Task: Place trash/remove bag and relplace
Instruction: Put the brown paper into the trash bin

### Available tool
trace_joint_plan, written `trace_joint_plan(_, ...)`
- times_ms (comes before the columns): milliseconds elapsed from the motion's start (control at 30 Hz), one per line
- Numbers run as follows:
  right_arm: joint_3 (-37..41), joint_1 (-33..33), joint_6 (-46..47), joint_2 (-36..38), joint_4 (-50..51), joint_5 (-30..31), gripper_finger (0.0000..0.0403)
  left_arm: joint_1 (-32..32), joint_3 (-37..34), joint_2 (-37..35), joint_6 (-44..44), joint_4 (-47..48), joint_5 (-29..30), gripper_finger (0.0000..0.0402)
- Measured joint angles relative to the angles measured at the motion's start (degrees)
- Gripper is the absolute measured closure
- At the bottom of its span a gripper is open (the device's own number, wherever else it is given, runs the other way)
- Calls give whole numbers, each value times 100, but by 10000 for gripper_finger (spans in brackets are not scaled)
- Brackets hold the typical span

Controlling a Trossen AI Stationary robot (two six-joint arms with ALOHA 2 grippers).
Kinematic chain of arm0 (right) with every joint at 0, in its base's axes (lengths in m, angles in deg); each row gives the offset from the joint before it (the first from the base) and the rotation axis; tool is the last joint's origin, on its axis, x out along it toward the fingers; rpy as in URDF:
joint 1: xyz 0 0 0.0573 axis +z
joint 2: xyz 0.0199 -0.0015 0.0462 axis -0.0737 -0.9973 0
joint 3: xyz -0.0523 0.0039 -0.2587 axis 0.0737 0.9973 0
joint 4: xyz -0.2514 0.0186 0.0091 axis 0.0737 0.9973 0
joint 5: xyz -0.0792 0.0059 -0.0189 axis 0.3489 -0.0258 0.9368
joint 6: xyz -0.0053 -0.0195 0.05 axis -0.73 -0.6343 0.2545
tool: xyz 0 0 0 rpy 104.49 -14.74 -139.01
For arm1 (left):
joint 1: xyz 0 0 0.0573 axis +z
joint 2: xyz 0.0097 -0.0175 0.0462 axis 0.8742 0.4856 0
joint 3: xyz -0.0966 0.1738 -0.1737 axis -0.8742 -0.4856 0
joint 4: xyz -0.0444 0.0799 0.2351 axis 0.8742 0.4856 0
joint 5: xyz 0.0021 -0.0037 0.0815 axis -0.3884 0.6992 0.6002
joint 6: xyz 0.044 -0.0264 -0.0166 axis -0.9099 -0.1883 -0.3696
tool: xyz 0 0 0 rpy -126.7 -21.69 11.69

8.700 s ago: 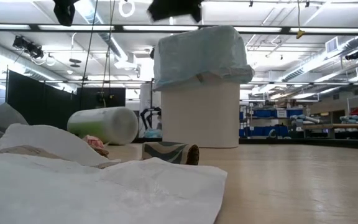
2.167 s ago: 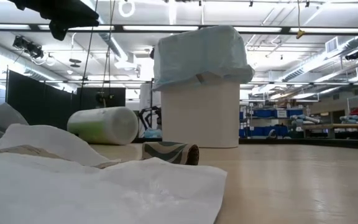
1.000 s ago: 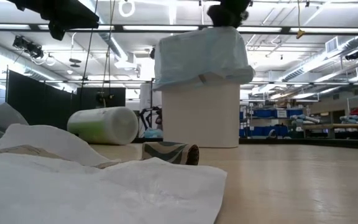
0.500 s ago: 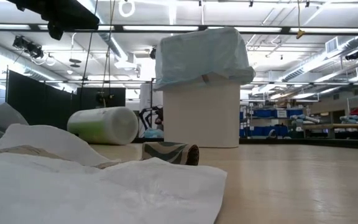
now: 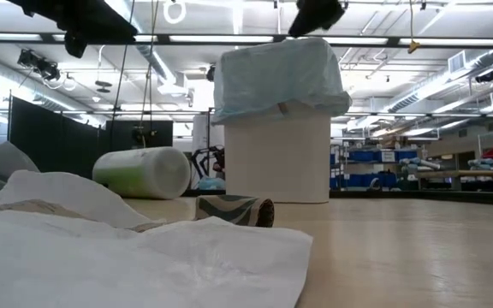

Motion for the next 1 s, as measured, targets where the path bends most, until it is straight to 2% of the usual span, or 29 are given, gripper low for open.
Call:
trace_joint_plan(167, 686, 215, 67, -604, -1769, -674, 175, 0, 0, 158, 38, 76, 4, 289)
trace_joint_plan(367, 374, 534, 659, -1522, -3303, -639, 188, 0, 0, 355, 16, 136, -329, 289)
trace_joint_plan(567, -167, 701, 1237, -2355, -3382, 120, 203, -2, 0, 384, -139, 324, -774, 289)
trace_joint_plan(767, -202, 782, 2339, -2968, -3255, 7, 206, -2, -1, 374, -126, 305, -1299, 289)
trace_joint_plan(1000, -212, 898, 3300, -3153, -2810, 59, 206, -4, -2, 372, -118, 298, -1351, 289)
